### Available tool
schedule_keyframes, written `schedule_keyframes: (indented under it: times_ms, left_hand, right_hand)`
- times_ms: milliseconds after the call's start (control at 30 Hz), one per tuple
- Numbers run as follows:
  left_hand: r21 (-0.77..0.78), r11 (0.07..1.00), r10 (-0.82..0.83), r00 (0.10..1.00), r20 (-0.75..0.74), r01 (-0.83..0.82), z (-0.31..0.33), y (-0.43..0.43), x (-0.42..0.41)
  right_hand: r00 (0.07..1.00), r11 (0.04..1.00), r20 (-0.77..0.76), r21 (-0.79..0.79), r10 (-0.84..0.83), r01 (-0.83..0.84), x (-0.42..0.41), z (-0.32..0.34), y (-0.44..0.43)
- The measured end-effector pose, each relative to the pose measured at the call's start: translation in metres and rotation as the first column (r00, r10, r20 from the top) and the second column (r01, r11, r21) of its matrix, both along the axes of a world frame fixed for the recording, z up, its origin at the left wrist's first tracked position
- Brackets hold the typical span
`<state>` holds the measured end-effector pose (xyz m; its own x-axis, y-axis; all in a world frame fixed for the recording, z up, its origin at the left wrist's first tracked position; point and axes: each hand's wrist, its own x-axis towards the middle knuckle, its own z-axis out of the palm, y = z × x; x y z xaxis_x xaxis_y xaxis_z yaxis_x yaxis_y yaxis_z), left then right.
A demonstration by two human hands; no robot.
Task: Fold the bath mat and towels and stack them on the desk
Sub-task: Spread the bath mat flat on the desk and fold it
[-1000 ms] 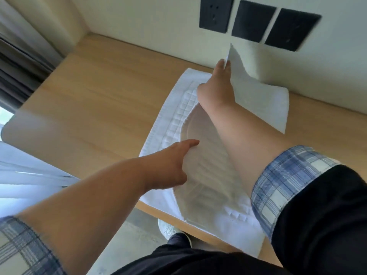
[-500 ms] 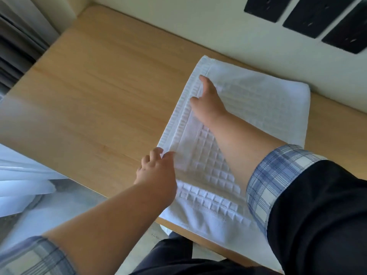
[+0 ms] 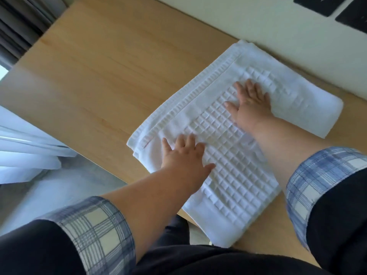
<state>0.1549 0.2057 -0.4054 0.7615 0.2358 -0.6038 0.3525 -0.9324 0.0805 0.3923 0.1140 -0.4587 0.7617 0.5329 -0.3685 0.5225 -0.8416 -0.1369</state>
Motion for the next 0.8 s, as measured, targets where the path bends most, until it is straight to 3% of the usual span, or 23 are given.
schedule_keyframes:
  times_ms: [133,267,400,500,667,800]
  left_hand:
    - [0.073,0.996,0.049,0.998,-0.035,-0.046,0.002,0.0,0.022]
    - [0.175,0.984,-0.014,0.999,-0.048,0.022,0.0,-0.008,0.043]
    - [0.25,0.968,-0.025,1.0,0.016,0.02,0.001,-0.022,0.062]
    - [0.205,0.978,0.018,0.997,0.069,-0.032,-0.003,-0.037,0.068]
    - [0.089,0.996,-0.033,0.996,0.083,0.026,-0.015,-0.071,0.071]
    - [0.088,0.995,-0.053,0.997,0.055,0.048,-0.022,-0.096,0.077]
  right_hand:
    - [0.984,0.979,0.003,-0.092,-0.181,0.18,-0.021,0.009,-0.058]
    - [0.952,0.944,0.009,-0.126,-0.306,0.305,-0.062,0.015,-0.119]
    - [0.954,0.937,-0.01,-0.191,-0.301,0.294,-0.09,0.019,-0.161]
    - [0.952,0.928,-0.056,-0.246,-0.3,0.278,-0.104,0.027,-0.187]
    - [0.957,0.918,-0.103,-0.326,-0.271,0.225,-0.12,0.046,-0.221]
    - [0.978,0.938,-0.064,-0.3,-0.2,0.173,-0.114,0.06,-0.243]
